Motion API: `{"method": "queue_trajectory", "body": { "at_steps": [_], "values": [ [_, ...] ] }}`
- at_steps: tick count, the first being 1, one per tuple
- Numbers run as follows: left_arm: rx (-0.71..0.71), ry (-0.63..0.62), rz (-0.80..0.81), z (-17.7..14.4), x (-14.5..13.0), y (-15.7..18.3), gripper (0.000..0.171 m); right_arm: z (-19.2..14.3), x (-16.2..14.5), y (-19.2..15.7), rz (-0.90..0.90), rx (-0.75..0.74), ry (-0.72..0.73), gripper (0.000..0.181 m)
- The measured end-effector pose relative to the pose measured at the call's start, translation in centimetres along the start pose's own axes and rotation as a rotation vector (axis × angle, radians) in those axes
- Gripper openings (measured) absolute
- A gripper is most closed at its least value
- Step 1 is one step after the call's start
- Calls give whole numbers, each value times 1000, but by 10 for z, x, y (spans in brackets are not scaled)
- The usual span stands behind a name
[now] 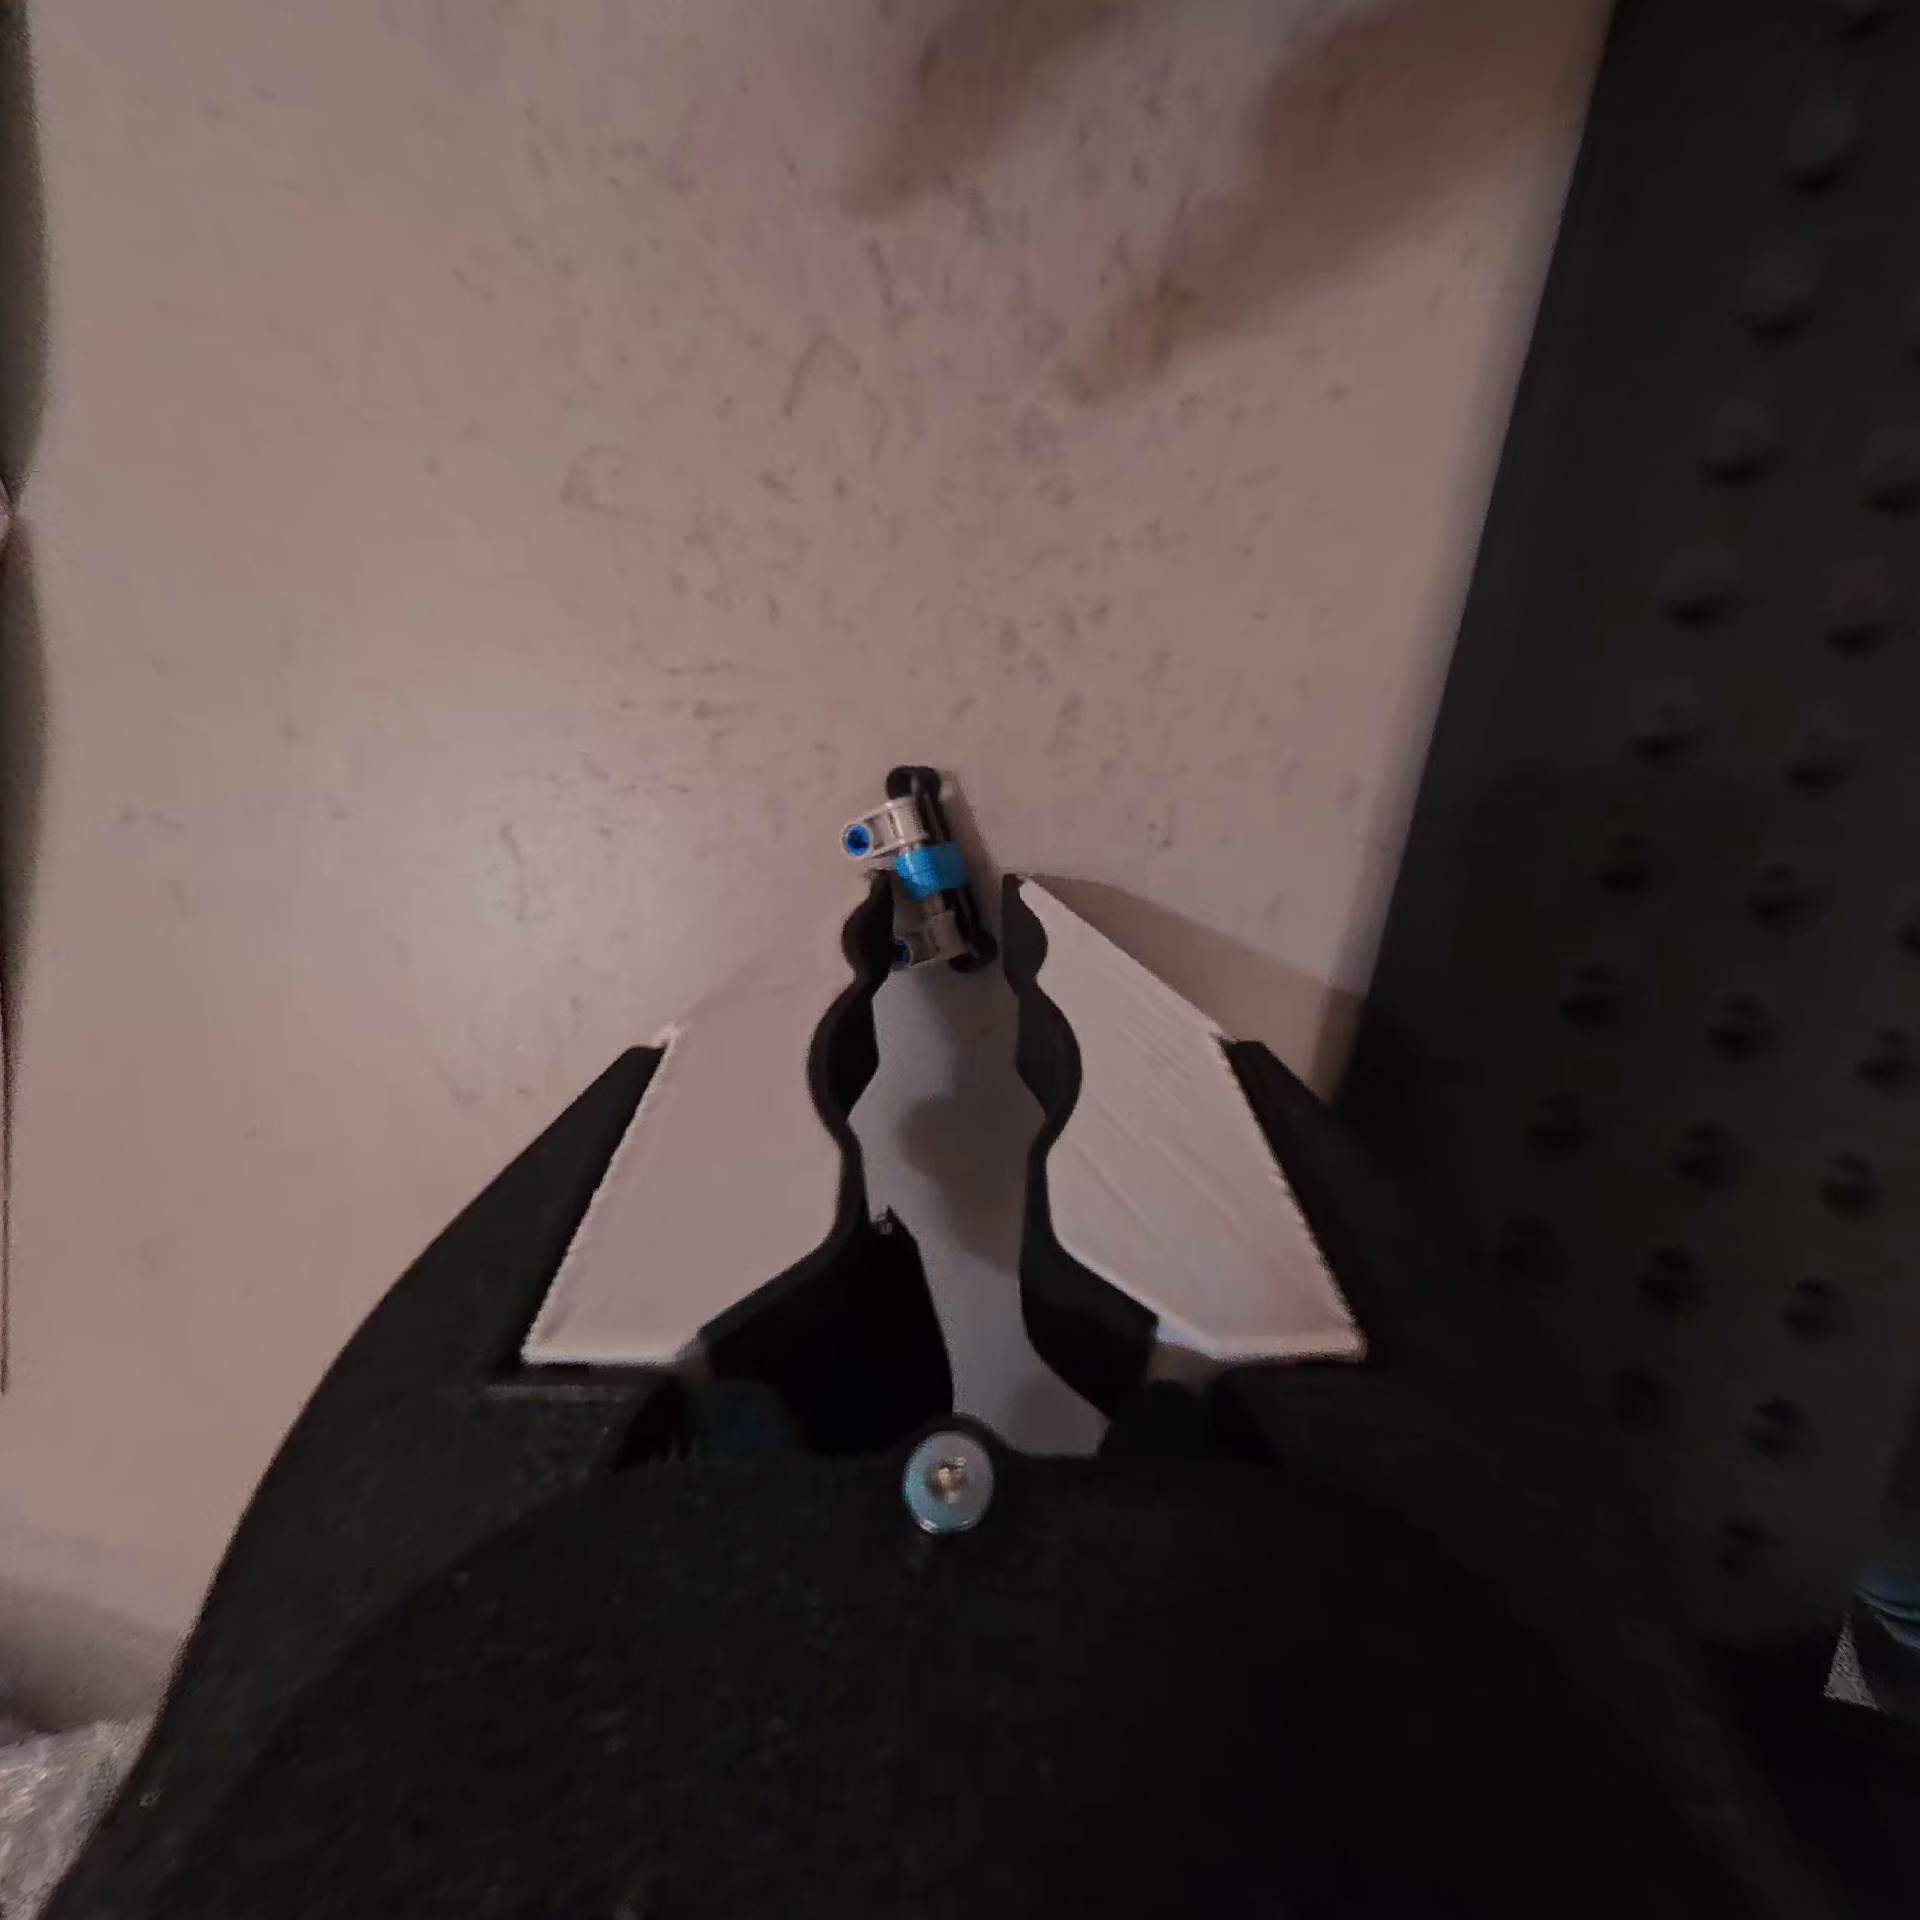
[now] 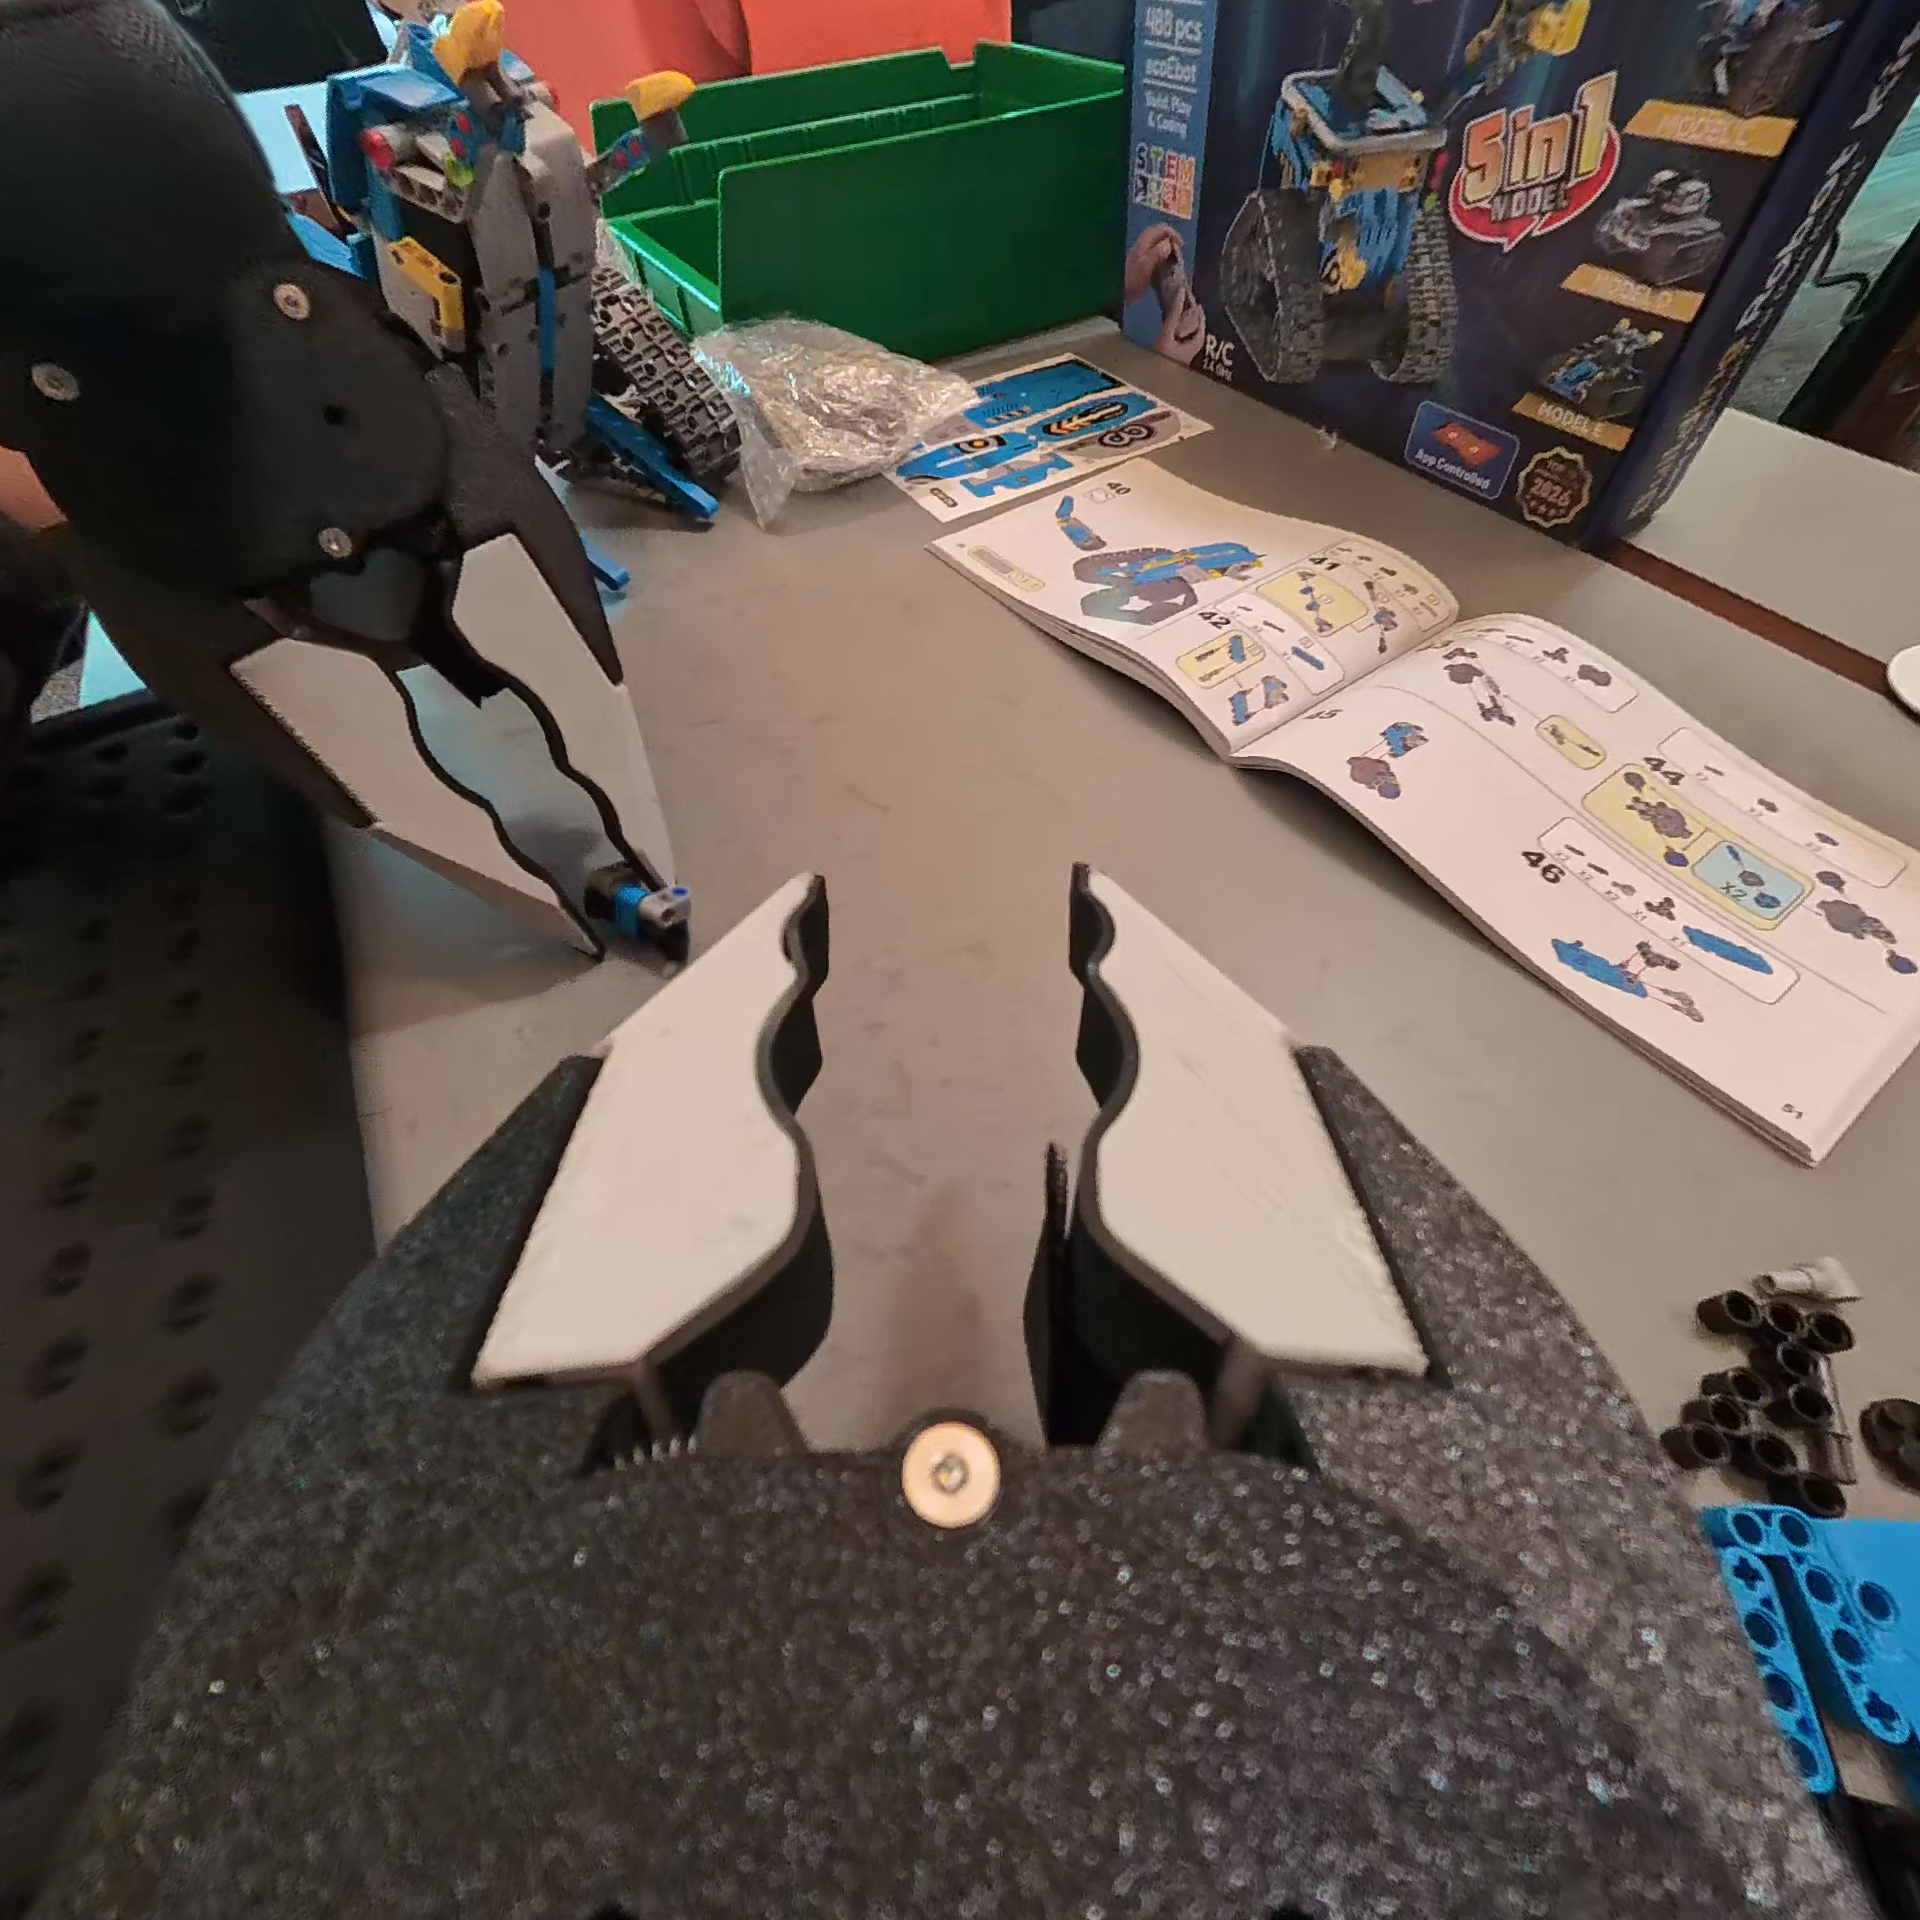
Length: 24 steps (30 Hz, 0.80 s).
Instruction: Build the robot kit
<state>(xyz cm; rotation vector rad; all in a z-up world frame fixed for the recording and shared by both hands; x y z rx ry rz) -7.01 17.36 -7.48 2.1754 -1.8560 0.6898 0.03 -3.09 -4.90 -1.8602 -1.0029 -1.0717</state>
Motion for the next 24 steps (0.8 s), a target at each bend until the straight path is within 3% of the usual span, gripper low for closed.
{"method": "queue_trajectory", "body": {
  "at_steps": [6,17,24],
  "values": [
    [52,-57,-34,-7,-7,-3,24,-6,4,0,-4,1,51,39],
    [174,-91,-63,-10,-13,-14,26,-3,-1,1,-6,-9,5,39],
    [239,5,-164,-32,-12,-15,26,-6,-2,3,22,-18,1,41]
  ]
}}
Point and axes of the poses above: each gripper's, where its closed fingertips meet, z out along the fingers, x out of its top, y = z × x across the jaws, the point moved 10 cm from there along -z, back along the fingers, and after that the axes turned 11 degrees about z, right-handed, at the moved point
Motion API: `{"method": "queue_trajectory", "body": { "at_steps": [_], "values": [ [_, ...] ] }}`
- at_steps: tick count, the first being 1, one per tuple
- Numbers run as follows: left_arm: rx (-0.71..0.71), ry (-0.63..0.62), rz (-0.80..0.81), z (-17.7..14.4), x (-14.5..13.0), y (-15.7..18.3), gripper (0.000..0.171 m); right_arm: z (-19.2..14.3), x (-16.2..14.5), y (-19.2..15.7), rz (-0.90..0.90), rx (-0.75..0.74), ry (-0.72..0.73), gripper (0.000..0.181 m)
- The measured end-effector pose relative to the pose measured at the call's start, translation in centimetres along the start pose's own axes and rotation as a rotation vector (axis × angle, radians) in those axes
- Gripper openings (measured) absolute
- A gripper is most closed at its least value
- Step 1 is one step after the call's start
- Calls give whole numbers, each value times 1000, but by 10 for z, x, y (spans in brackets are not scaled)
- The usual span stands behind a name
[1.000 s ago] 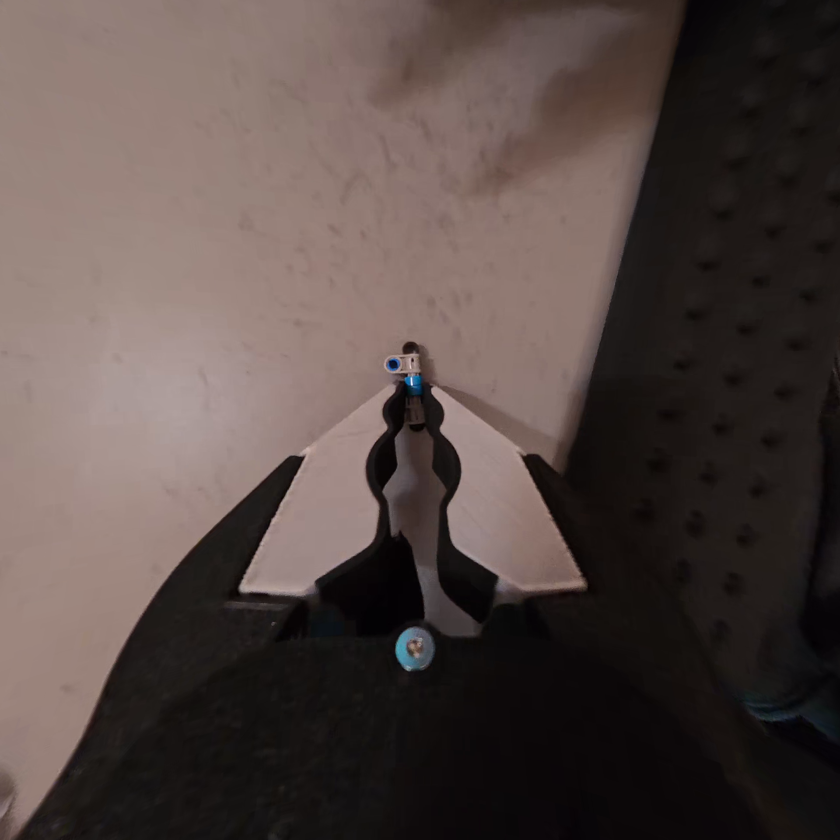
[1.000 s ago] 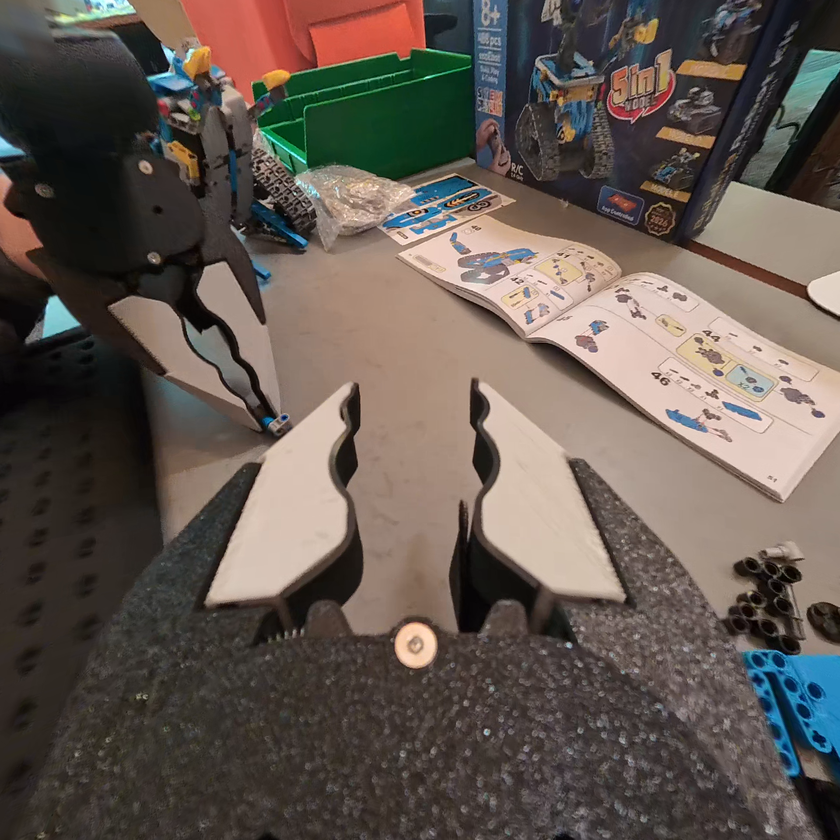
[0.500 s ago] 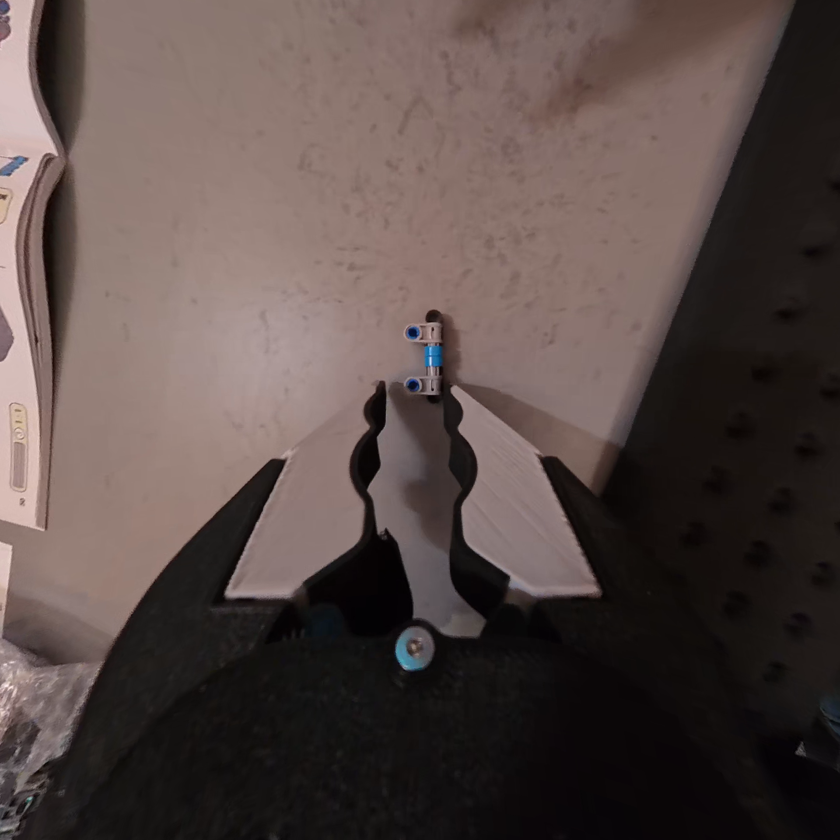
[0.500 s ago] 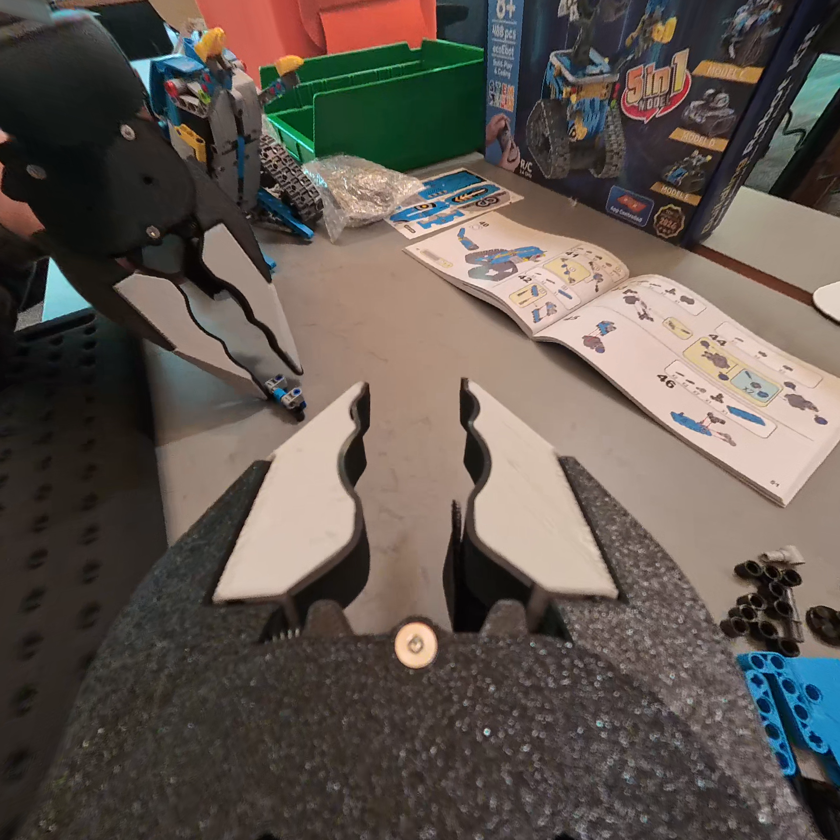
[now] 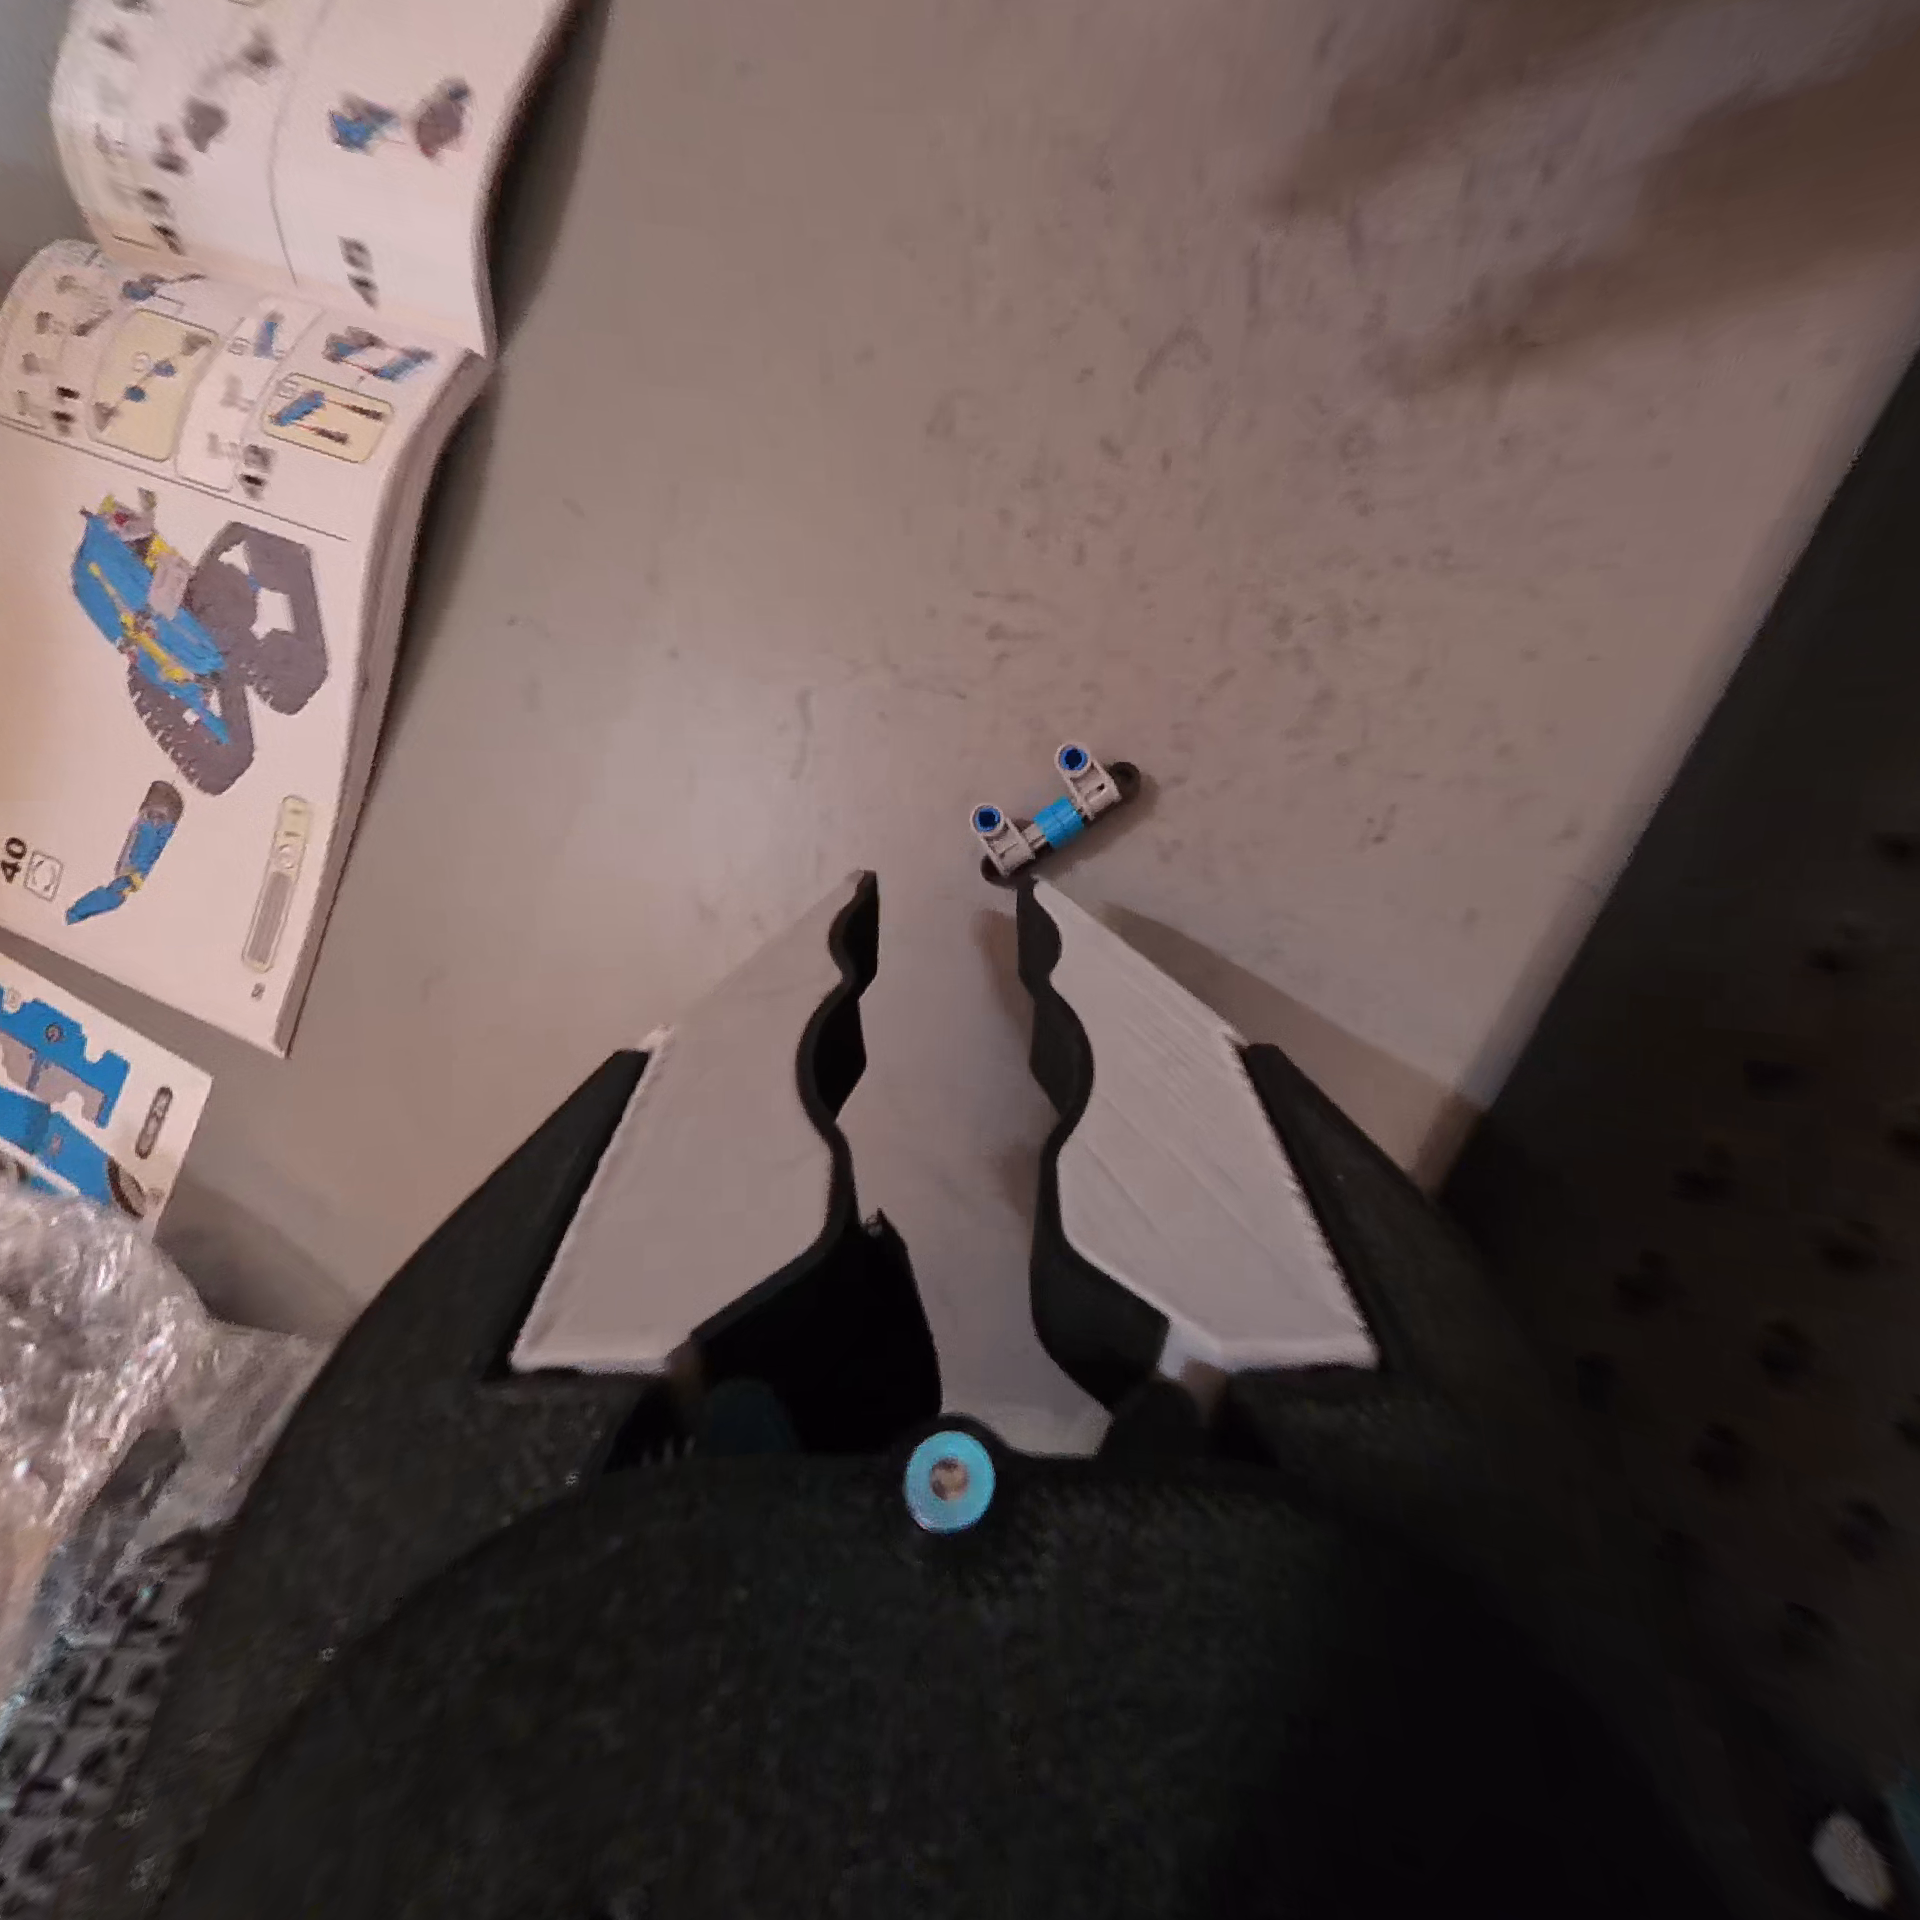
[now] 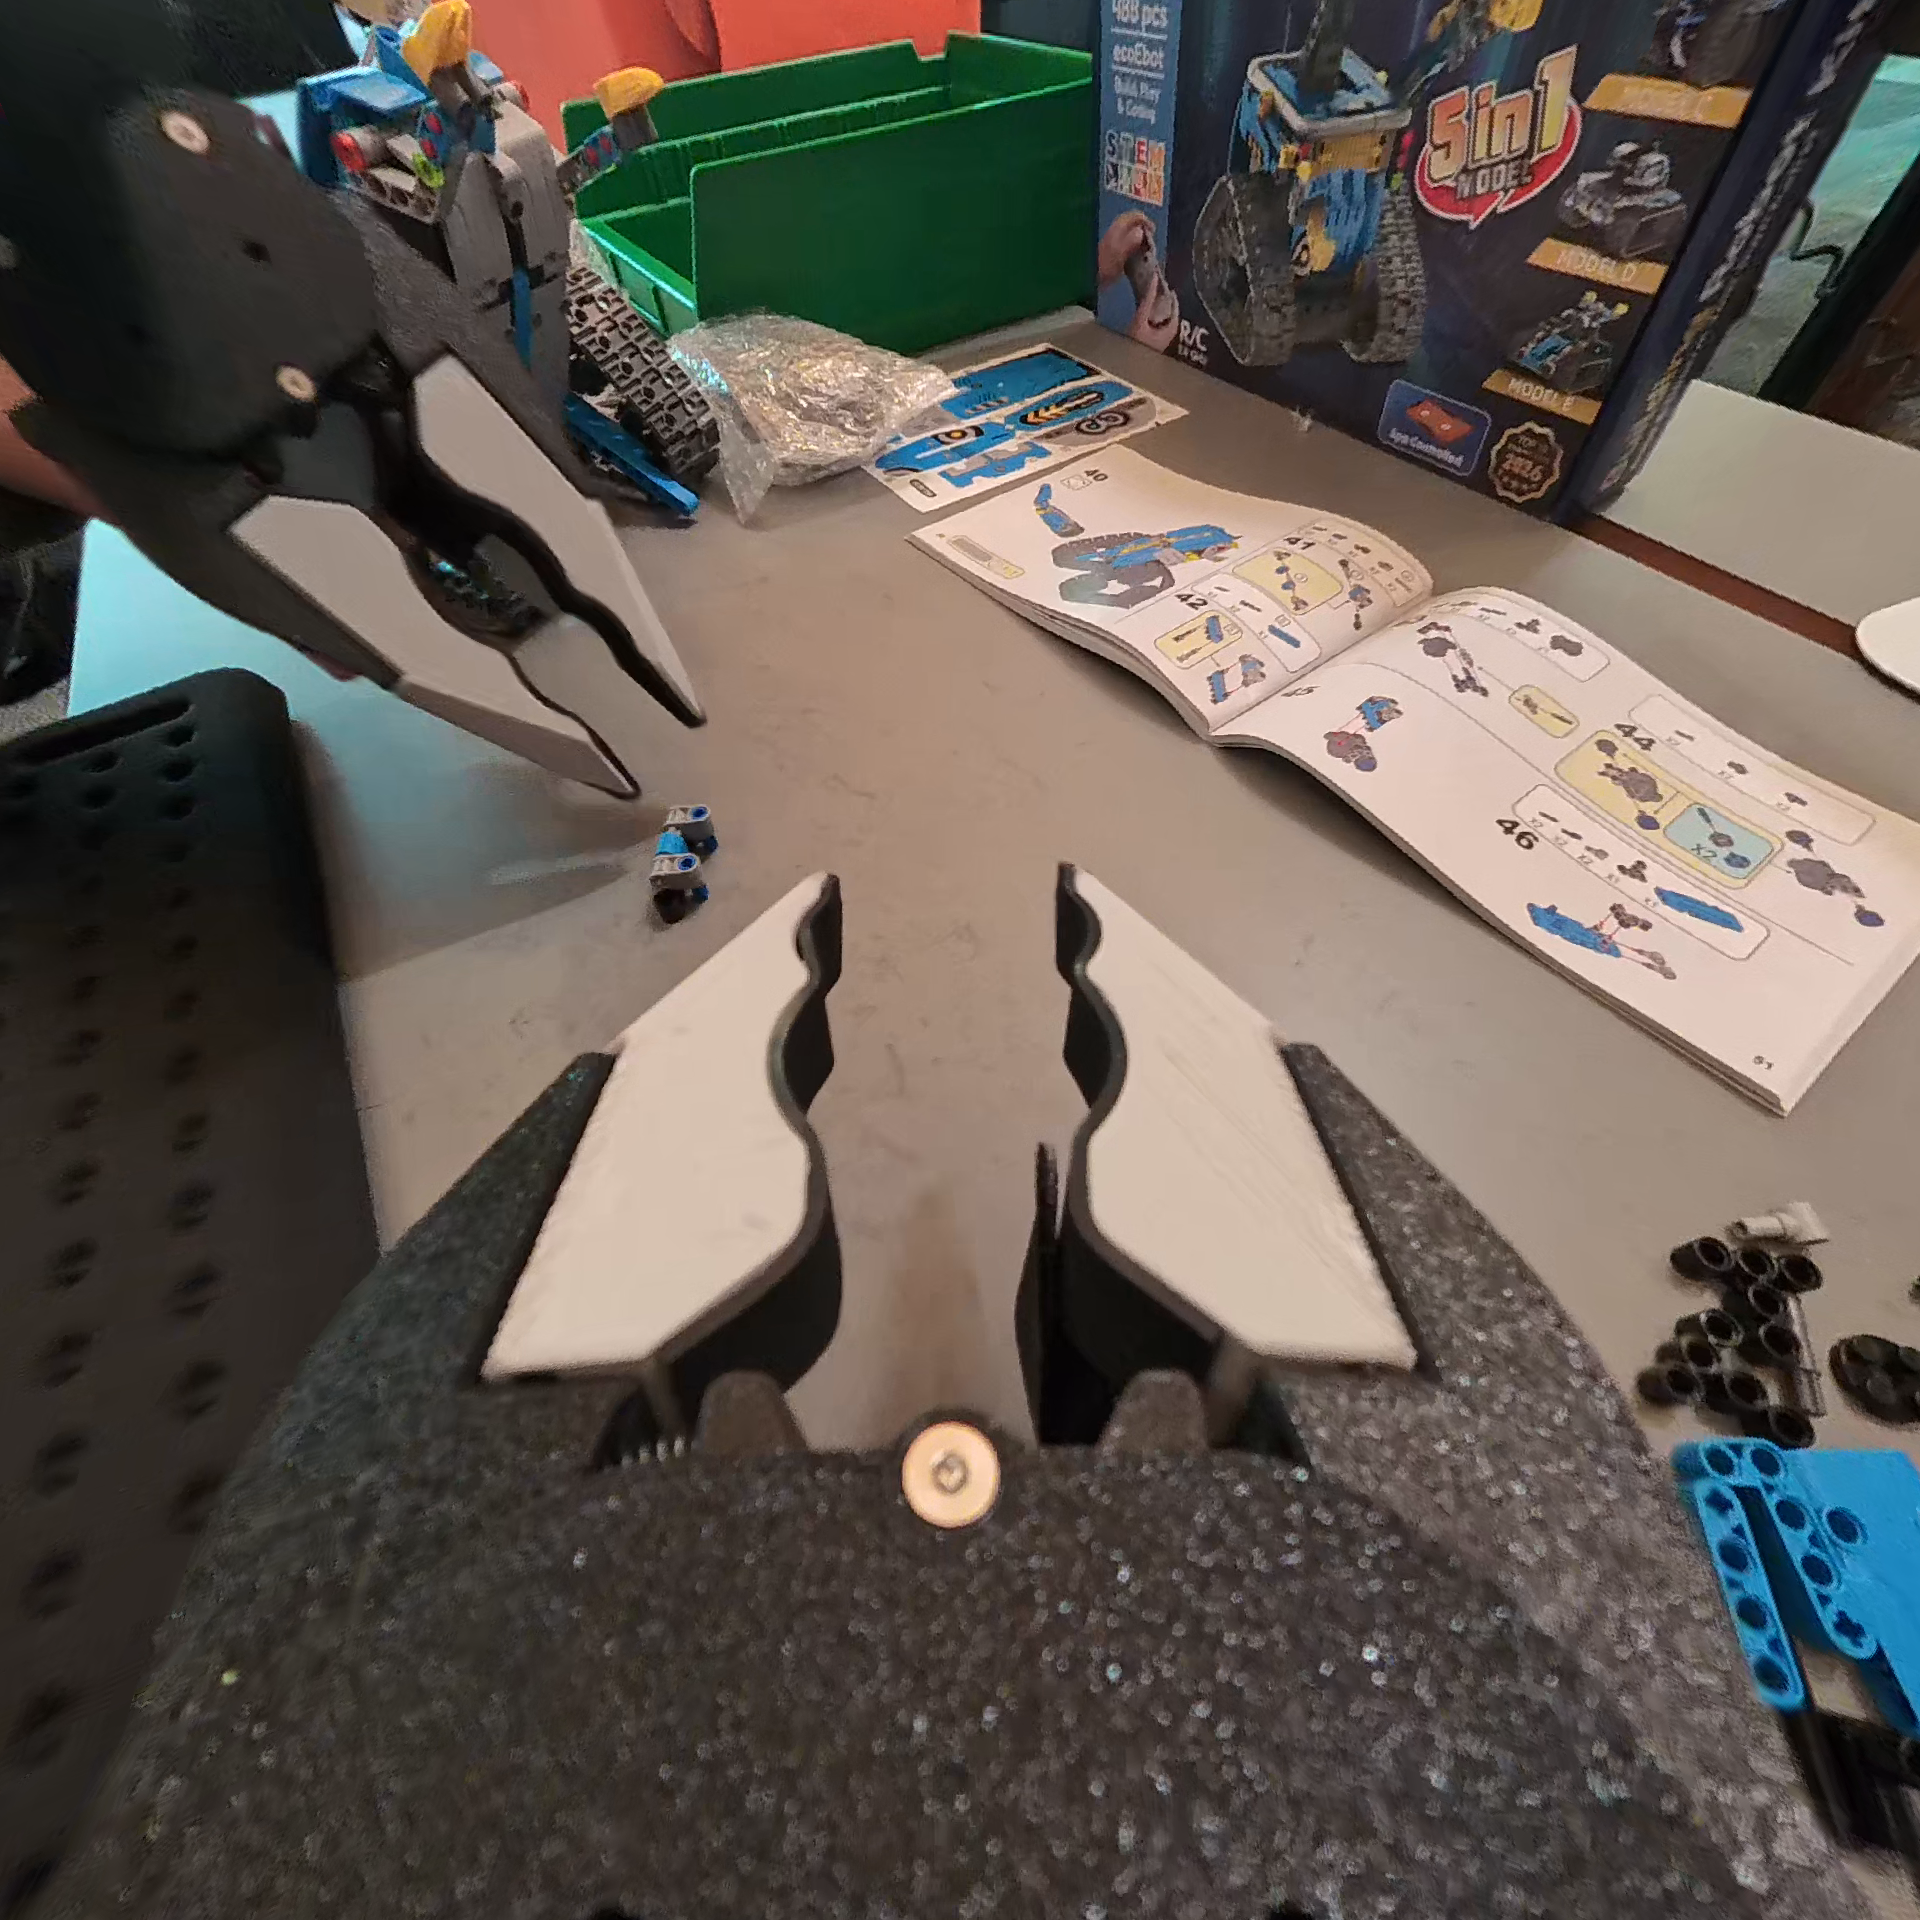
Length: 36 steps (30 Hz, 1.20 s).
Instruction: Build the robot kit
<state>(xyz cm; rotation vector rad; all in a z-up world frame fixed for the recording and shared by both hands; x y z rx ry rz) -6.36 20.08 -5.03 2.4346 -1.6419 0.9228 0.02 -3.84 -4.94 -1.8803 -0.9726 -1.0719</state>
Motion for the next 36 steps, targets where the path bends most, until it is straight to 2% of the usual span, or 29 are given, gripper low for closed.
{"method": "queue_trajectory", "body": {
  "at_steps": [2,4,6,7,8,12,14,16,19,22,27,36],
  "values": [
    [57,123,-112,-17,4,1,26,-5,0,3,28,-13,14,42],
    [123,311,-298,-30,2,6,26,-9,1,8,47,-48,32,42],
    [203,471,-442,-33,-7,16,25,-10,1,13,58,-76,46,44],
    [247,504,-469,-32,-12,21,25,-9,0,15,57,-80,43,39],
    [299,501,-475,-29,-16,23,25,-7,-2,15,34,-75,31,32],
    [401,446,-443,-21,-20,18,25,-3,-5,11,-19,-166,39,33],
    [439,431,-440,-15,-24,13,25,-4,-5,12,-15,-184,58,40],
    [456,415,-455,-8,-30,8,25,-3,-9,16,22,-196,52,56],
    [364,392,-518,2,-34,1,25,-2,-11,21,128,-131,-33,56],
    [332,390,-528,5,-34,-1,25,-4,-12,22,169,-71,0,51],
    [307,399,-520,8,-33,-4,25,0,-12,24,190,-66,-9,52],
    [139,437,-625,14,-40,-16,25,13,-23,32,396,78,-119,50]
  ]
}}
Point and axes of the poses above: each gripper's, where its closed fingertips meet, z out along the fingers, x out of its top, y = z × x across the jaws, the point moved 10 cm from there along -z, back along the fingers, and after that the axes turned 11 degrees about z, right-handed, at the moved point
